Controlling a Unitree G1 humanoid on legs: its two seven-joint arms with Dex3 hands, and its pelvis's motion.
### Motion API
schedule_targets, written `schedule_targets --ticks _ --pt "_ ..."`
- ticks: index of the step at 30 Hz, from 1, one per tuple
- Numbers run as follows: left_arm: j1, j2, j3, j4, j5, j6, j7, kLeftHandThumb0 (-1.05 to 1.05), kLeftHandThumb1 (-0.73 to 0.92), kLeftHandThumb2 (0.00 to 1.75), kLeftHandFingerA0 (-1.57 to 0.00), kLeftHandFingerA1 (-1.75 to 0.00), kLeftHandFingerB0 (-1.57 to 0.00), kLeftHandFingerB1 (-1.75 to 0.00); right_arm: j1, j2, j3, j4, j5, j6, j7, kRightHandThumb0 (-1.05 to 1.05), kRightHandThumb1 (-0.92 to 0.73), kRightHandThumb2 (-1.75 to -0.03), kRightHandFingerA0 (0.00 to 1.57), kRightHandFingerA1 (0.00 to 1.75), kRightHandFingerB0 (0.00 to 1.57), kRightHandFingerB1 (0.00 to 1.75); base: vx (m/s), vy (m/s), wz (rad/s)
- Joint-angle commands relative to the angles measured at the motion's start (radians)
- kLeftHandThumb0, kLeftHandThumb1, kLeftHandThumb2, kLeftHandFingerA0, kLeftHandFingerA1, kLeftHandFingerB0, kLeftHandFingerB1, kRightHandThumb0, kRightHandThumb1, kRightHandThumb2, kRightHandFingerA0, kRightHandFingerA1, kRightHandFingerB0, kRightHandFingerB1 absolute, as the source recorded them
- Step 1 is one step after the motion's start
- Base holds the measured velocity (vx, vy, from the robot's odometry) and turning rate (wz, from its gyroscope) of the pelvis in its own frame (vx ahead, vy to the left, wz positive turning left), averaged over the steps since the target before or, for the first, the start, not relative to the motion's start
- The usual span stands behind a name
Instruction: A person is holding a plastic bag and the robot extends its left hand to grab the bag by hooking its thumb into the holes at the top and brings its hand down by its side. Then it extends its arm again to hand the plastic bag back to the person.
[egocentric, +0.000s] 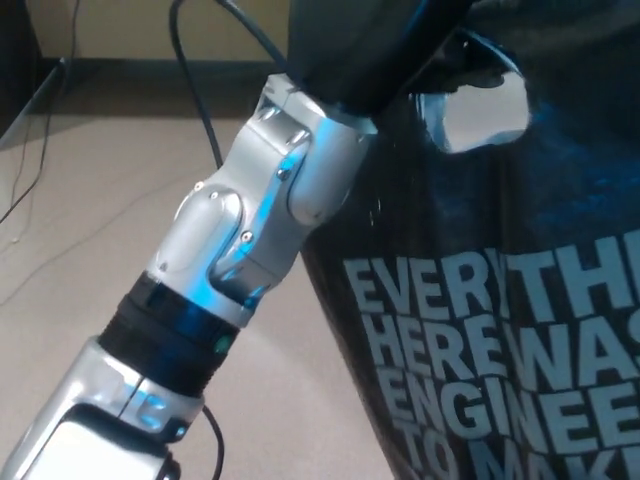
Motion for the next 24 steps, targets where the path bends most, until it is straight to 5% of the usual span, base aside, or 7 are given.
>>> schedule_targets --ticks 1,21,22,23,24 --pt "0.082 0.114 0.027 -0.118 -0.101 0.179 -0.416 -0.85 0.43 0.59 0.0 0.0 0.0 0.0 -0.021 0.002 -0.005 0.015 0.013 0.011 -0.005 -0.31 -0.68 -0.61 0.82 0.51 0.66 0.45 0.0 0.0 0.0" --pt "0.348 0.349 0.135 -0.32 -0.282 0.113 -0.584 -0.9 0.45 0.62 0.0 0.0 0.0 0.0 -0.031 -0.001 0.023 0.02 -0.003 0.0 -0.009 -0.3 -0.69 -0.61 0.8 0.51 0.65 0.45 0.0 0.0 0.0" --pt "0.382 0.361 0.153 -0.325 -0.288 0.084 -0.556 -0.7 0.39 0.82 0.0 -0.02 0.0 -0.05 -0.043 0.003 0.021 0.025 0.001 0.005 -0.007 -0.31 -0.68 -0.61 0.81 0.5 0.66 0.45 0.0 0.0 0.0" --pt "0.433 0.379 0.181 -0.332 -0.295 0.039 -0.514 -0.7 0.39 0.82 0.0 -0.02 0.0 -0.05 -0.062 0.01 0.018 0.032 0.006 0.013 -0.003 -0.31 -0.68 -0.61 0.81 0.5 0.66 0.45 0.0 0.0 0.0" --pt "0.485 0.391 0.2 -0.351 -0.304 0.016 -0.496 -0.83 0.48 0.58 0.0 -0.07 0.0 -0.1 -0.069 0.013 0.016 0.036 0.008 0.016 -0.007 -0.31 -0.68 -0.61 0.82 0.52 0.66 0.45 0.0 0.0 0.0"
